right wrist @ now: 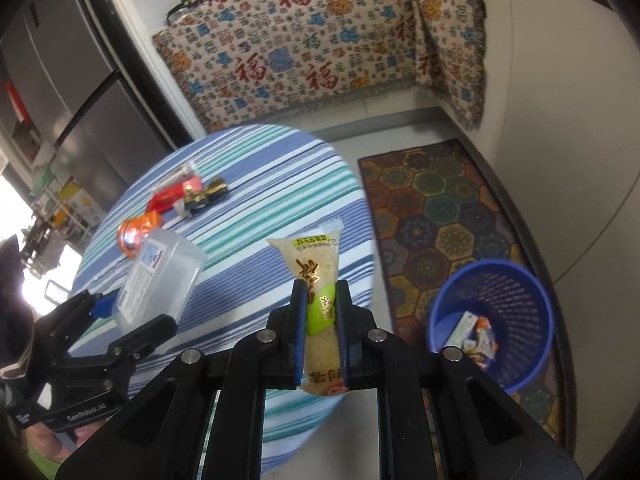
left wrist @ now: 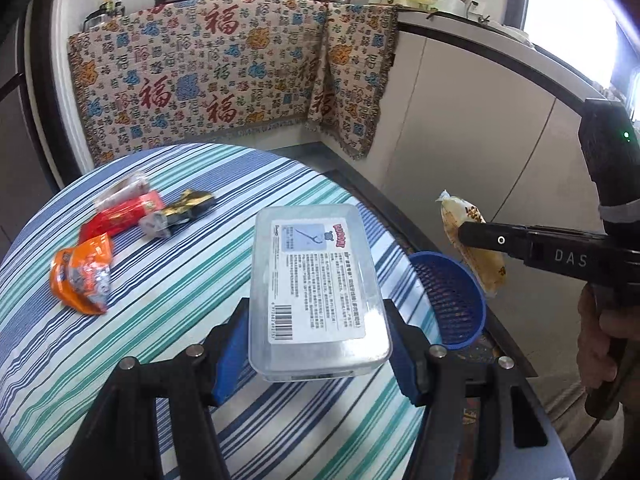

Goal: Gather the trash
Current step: 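Carry the box and snack bar over the blue wastebasket with both tools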

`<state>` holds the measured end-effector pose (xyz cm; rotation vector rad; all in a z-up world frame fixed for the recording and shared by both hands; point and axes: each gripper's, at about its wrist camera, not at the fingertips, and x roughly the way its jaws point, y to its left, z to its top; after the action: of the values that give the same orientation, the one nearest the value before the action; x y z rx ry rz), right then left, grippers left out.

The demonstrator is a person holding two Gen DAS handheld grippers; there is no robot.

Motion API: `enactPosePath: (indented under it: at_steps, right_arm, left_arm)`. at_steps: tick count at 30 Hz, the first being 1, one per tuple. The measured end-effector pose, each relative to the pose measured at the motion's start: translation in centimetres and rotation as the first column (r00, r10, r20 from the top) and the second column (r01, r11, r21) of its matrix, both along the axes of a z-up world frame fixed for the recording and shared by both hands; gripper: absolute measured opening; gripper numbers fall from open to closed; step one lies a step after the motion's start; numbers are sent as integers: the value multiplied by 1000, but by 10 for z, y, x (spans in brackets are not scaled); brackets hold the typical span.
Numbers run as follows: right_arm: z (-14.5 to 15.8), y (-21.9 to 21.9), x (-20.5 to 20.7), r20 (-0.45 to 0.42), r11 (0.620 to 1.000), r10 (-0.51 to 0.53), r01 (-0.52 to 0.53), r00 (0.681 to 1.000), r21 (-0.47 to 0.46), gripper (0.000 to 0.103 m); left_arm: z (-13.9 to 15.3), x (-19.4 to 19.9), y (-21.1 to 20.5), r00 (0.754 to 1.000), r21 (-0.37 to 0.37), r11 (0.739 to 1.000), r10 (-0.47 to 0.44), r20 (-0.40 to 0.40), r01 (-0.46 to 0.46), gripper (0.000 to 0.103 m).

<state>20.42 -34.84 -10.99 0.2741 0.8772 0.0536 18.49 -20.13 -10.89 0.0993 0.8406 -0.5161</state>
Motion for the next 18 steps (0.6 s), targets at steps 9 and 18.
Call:
enactPosePath:
  at_steps: [9,18]
  right_arm:
    - [1,-118,-19,-3,981,-193,193,981,-10,13]
    - [-34,-189,-16,-50,958,-284,285,958,18,13]
  left_arm:
    - [-6,7,-112,987,-54,986,-157,-40,155,63]
    - [-39,24,-197,963,-59,968,-250,-100,245,63]
